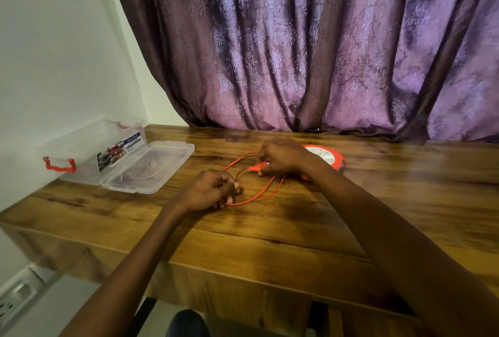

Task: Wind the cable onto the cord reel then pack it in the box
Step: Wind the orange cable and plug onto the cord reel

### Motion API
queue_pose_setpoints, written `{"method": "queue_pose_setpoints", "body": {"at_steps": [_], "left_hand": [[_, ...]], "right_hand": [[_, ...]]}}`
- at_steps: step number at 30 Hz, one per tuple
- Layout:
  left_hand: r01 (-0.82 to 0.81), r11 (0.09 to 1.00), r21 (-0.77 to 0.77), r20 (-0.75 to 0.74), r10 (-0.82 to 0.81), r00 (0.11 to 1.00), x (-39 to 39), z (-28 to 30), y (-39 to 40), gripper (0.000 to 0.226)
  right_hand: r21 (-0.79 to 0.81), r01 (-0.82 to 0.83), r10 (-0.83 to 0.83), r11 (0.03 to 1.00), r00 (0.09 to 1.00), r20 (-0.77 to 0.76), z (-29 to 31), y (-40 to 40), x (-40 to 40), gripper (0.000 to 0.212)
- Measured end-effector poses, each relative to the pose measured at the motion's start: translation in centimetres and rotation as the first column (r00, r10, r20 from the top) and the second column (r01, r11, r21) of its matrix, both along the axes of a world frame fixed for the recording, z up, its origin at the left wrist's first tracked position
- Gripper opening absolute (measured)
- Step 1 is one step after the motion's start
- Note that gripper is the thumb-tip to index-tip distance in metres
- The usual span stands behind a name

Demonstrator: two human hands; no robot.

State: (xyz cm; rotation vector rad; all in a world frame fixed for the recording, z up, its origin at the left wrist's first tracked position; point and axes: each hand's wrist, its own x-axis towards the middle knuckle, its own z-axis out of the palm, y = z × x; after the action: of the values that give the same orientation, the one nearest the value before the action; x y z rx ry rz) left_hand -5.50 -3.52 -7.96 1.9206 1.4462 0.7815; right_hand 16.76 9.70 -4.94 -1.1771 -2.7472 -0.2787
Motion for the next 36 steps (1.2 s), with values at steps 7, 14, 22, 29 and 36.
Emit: {"method": "queue_pose_setpoints", "body": {"at_steps": [7, 14, 22, 29, 36], "left_hand": [[0.001, 1.000, -0.013, -0.023, -0.001, 1.000, 0.2, 0.5, 1.4, 0.025], [-0.115, 0.947, 0.299, -0.162, 0.169, 0.972, 2.4, 2.0, 7.4, 0.018], [-0.029, 0.967, 0.253, -0.396, 0.131, 0.909, 7.3, 1.1, 13.7, 0.041], [-0.168, 0.936, 0.308, -0.308, 0.266, 0.914, 6.2, 1.6, 14.8, 0.015], [-0.482, 0.858, 0.178, -0.004, 0.490, 0.872, 0.2, 2.7, 15.0, 0.034]], "right_hand": [[-0.226, 0.263, -0.347, 0.938, 0.688, -0.638, 1.0, 2.2, 5.1, 0.032], [-0.318, 0.147, -0.350, 0.937, 0.360, -0.865, 0.3, 2.7, 11.7, 0.022], [-0.411, 0.178, -0.418, 0.894, 0.660, -0.624, -1.2, 1.4, 14.0, 0.023], [-0.410, 0.156, -0.417, 0.899, 0.591, -0.691, -2.0, 1.7, 13.5, 0.039], [-0.376, 0.193, -0.421, 0.906, 0.325, -0.847, -0.8, 2.4, 13.1, 0.034]]}}
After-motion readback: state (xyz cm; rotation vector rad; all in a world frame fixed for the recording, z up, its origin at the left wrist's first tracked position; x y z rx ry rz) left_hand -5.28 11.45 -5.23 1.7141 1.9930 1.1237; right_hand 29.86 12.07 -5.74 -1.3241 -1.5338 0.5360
